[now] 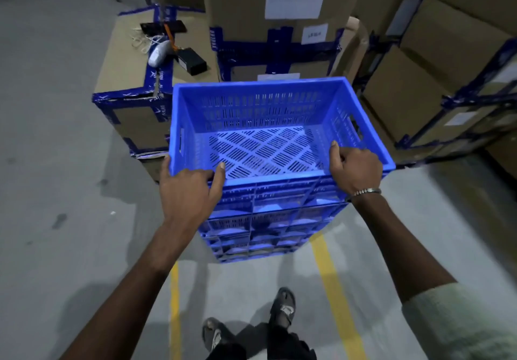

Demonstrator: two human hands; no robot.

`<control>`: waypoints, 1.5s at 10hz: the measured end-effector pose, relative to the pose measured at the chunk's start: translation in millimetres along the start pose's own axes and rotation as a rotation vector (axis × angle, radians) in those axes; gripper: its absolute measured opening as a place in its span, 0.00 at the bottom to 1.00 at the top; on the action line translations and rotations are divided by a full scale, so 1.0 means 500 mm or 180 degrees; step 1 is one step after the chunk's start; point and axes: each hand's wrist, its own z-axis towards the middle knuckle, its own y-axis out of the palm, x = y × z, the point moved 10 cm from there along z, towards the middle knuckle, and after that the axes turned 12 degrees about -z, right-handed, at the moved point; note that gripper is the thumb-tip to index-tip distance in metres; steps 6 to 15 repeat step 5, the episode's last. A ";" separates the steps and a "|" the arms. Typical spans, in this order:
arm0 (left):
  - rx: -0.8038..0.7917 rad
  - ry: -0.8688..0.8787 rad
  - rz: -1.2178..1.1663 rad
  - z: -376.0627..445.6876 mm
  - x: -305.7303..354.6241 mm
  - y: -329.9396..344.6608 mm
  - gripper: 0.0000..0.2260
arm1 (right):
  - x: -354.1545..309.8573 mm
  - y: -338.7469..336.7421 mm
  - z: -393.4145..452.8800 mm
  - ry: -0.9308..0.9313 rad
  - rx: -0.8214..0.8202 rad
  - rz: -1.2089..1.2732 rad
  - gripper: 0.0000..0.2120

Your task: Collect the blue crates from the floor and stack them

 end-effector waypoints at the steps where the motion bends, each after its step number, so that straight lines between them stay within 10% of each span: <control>1: 0.0003 0.0008 0.0043 0.000 -0.002 0.001 0.30 | -0.009 -0.018 -0.029 0.0024 0.0261 -0.0014 0.25; 5: 0.0162 0.1385 -0.1547 -0.035 0.141 -0.054 0.14 | -0.038 -0.122 -0.200 0.0222 0.0713 0.0016 0.20; 15: 0.0162 0.1385 -0.1547 -0.035 0.141 -0.054 0.14 | -0.038 -0.122 -0.200 0.0222 0.0713 0.0016 0.20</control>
